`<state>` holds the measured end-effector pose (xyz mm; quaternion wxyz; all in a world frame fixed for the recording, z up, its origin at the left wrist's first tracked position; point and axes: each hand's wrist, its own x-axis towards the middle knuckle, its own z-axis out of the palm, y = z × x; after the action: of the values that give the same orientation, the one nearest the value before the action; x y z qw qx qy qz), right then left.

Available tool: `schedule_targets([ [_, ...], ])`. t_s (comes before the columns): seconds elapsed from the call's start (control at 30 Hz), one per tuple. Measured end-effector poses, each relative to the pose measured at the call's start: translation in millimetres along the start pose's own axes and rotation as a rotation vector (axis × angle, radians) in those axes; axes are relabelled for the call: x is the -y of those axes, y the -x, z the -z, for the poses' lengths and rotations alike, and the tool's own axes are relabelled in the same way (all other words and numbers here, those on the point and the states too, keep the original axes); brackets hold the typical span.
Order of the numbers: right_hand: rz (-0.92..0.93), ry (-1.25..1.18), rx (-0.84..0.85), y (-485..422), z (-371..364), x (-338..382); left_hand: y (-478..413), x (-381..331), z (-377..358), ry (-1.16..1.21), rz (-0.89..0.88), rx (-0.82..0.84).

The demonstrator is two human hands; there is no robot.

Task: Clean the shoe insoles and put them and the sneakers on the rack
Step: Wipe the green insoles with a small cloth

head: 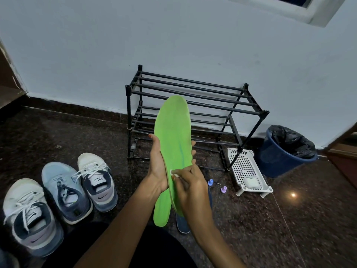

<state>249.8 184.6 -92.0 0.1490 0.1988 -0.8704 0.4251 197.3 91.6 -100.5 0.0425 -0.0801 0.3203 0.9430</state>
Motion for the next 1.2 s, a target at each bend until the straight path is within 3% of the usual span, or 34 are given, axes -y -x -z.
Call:
schedule_targets([
  [0.23, -0.039, 0.085, -0.034, -26, 3, -15, 2, 2, -3, -0.078, 0.014, -0.003],
  [0.5, -0.001, -0.014, 0.017, 5, -2, -1, 1, -2, -4, 0.086, 0.014, 0.029],
  [0.73, -0.032, 0.096, -0.034, -22, 1, -14, 3, -1, -5, -0.021, 0.036, 0.009],
  [1.03, 0.069, 0.051, -0.034, 8, -5, -3, 2, -5, -2, 0.105, 0.024, 0.046],
  [1.2, 0.045, 0.09, -0.015, -9, -1, -10, 1, -3, -3, 0.039, 0.029, 0.029],
])
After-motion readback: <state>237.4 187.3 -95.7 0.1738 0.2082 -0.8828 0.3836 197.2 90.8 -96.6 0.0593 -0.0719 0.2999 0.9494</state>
